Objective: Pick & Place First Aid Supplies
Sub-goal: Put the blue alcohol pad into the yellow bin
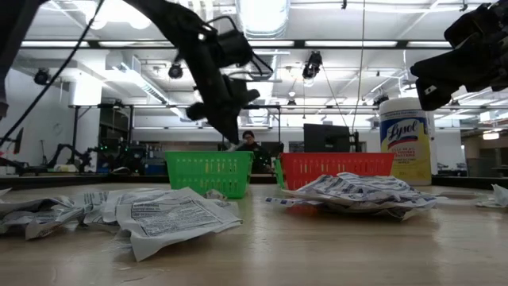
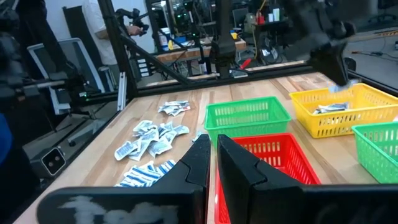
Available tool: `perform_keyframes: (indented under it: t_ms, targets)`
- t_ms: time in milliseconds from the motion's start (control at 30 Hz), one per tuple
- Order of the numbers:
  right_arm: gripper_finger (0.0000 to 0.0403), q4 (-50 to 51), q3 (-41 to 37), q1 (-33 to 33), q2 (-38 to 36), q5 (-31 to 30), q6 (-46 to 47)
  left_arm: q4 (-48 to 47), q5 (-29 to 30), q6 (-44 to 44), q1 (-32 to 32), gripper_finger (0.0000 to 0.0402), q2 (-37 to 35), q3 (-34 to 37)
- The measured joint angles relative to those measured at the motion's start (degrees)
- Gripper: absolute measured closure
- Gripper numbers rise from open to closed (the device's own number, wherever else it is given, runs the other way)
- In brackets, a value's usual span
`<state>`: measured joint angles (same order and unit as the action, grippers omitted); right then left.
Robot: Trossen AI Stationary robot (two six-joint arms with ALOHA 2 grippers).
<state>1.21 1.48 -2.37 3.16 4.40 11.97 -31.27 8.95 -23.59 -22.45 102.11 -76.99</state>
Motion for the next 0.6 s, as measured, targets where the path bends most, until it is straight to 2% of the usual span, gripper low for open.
perform_keyframes:
  t_ms: [200,600]
  targets:
    - [0.0374,0.00,0.01,0.02,0.00,0.00,0.00,-2.07,-0.29,4.57,-0.87,0.0401,4.05,-1.77]
    - [0.0374,0.00,0.01,0.02,0.00,0.02,-0.02,-2.14,0.10,8.93,-1.19,0.0401,3.82,-0.59]
